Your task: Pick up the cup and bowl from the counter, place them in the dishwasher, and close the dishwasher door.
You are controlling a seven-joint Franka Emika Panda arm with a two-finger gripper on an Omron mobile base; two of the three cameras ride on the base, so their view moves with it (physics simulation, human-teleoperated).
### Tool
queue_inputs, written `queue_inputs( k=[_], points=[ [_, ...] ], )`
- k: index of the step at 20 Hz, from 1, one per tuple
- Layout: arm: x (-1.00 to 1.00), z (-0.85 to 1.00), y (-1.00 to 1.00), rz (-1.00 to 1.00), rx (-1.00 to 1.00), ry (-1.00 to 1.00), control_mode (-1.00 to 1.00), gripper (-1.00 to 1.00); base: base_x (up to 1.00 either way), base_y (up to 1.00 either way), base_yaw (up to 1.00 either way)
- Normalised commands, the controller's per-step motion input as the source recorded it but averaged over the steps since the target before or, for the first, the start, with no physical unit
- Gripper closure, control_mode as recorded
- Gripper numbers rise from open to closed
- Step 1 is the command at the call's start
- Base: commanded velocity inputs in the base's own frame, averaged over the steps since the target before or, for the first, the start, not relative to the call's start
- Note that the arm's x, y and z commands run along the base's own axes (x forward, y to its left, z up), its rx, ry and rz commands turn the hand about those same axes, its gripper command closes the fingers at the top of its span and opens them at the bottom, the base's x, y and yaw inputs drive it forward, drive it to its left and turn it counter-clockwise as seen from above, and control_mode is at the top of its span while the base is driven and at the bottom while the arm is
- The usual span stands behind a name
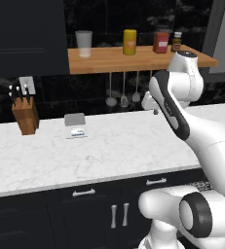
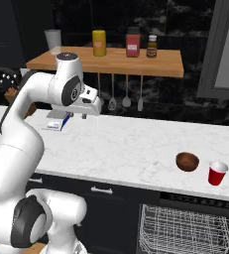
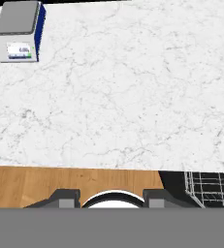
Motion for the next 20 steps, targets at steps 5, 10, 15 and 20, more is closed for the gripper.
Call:
queue_inputs(
  k=[5, 10, 15, 20],
  points=[
    [-0.44, 0.0, 0.11, 0.02, 0.0, -0.04, -1.0, -1.0, 0.0, 0.0, 0.0],
    [-0.74, 0.0, 0.23, 0.0, 0.0, -0.09, -1.0, -1.0, 0.0, 0.0, 0.0],
    [-0.64, -0.02, 0.21, 0.0, 0.0, -0.1, -1.0, -1.0, 0.0, 0.0, 0.0],
    [-0.03, 0.0, 0.01, 0.0, 0.01, -0.01, 1.0, -1.0, 0.01, 0.05, -0.13]
  ],
)
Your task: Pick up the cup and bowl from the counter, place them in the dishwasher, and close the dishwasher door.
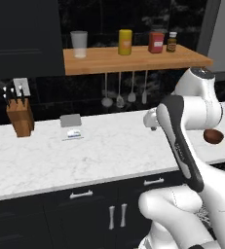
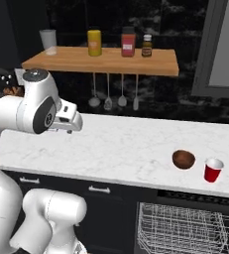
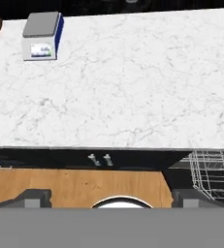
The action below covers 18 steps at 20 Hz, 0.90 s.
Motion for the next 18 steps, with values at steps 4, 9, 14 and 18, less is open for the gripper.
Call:
queue_inputs(
  k=[4, 9, 14, 18],
  points=[
    [0.0, 0.0, 0.0, 0.0, 0.0, 0.0, 1.0, -1.0, 0.06, 0.42, -0.63],
    [0.0, 0.0, 0.0, 0.0, 0.0, 0.0, 1.0, -1.0, 0.06, 0.51, -0.83],
    [0.0, 0.0, 0.0, 0.0, 0.0, 0.0, 1.0, -1.0, 0.06, 0.48, -0.83],
    [0.0, 0.0, 0.0, 0.0, 0.0, 0.0, 1.0, -1.0, 0.53, 0.49, -0.64]
  ],
)
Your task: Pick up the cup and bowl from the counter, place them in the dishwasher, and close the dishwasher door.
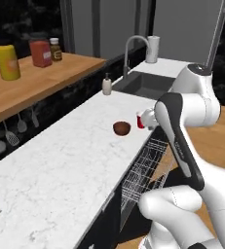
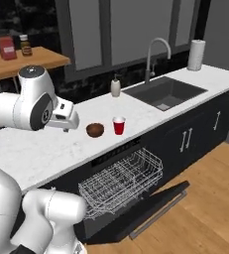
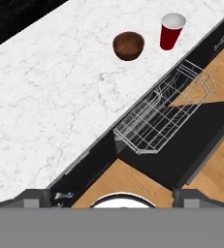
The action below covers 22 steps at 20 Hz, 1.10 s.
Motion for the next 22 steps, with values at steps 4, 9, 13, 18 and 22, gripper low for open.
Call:
queue_inputs(
  k=[4, 9, 13, 18, 22],
  points=[
    [0.0, 0.0, 0.0, 0.0, 0.0, 0.0, 1.0, -1.0, 0.58, 0.1, -0.39],
    [0.0, 0.0, 0.0, 0.0, 0.0, 0.0, 1.0, -1.0, 0.1, -0.04, -0.13],
    [0.0, 0.0, 0.0, 0.0, 0.0, 0.0, 1.0, -1.0, 0.45, 0.0, -0.27],
    [0.0, 0.0, 0.0, 0.0, 0.0, 0.0, 1.0, -1.0, 0.26, 0.0, -0.26],
    [0.0, 0.0, 0.0, 0.0, 0.0, 0.0, 1.0, -1.0, 0.14, 0.04, -0.21]
  ],
)
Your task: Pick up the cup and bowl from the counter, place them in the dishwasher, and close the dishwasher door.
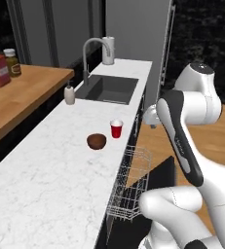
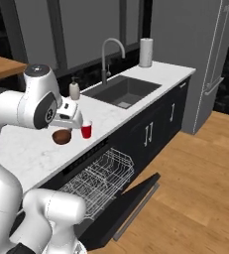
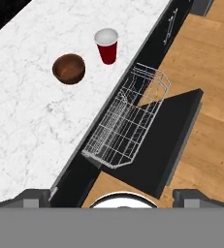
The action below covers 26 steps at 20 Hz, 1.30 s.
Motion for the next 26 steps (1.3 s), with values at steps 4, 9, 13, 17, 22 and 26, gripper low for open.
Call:
queue_inputs(
  k=[4, 9, 13, 17, 22, 26],
  points=[
    [0.0, 0.0, 0.0, 0.0, 0.0, 0.0, 1.0, -1.0, 0.32, 0.05, -0.19],
    [0.12, -0.01, 0.0, -0.01, 0.0, 0.0, -1.0, -1.0, 0.35, 0.04, -0.1],
    [0.71, -0.17, 0.0, -0.01, 0.0, 0.0, -1.0, -1.0, 0.0, 0.0, 0.0],
    [0.96, -0.39, 0.0, 0.0, 0.0, -0.01, -1.0, -1.0, 0.0, 0.0, 0.0],
    [1.0, -0.44, 0.13, 0.0, 0.0, -0.01, -1.0, -1.0, 0.0, 0.0, 0.0],
    [1.0, -0.56, 0.36, -0.05, 0.0, -0.01, -1.0, -1.0, 0.0, 0.0, 0.0]
  ],
)
